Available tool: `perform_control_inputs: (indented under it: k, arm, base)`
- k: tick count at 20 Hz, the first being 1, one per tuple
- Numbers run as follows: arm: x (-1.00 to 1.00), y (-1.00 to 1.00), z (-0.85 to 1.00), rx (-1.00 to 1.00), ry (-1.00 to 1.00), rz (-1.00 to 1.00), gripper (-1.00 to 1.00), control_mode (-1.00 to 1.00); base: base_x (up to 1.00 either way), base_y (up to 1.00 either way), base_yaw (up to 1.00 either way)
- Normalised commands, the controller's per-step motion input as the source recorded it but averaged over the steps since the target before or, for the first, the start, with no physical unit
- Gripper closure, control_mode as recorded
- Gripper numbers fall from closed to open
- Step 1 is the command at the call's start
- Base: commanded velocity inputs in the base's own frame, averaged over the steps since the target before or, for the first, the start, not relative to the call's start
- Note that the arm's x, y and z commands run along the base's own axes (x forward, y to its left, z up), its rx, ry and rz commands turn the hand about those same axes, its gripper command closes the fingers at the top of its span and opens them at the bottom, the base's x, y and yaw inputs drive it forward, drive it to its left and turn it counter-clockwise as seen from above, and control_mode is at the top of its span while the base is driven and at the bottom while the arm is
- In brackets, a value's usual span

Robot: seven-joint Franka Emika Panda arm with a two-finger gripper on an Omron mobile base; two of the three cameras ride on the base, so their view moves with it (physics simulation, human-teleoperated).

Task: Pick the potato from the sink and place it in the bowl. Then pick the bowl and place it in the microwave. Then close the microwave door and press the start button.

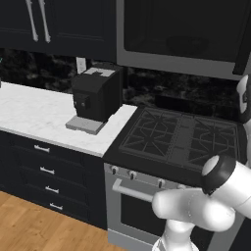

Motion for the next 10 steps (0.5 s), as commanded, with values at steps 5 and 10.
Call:
perform_control_inputs:
  k: [5, 10]
  arm:
    - [0.06, -0.12, 0.0, 0.0, 0.0, 0.0, 1.0, -1.0]
    - [0.02, -0.18, 0.02, 0.01, 0.0, 0.0, 1.0, -1.0]
  base:
    - [0.0, 0.0, 0.0]
    - [0.0, 0.0, 0.0]
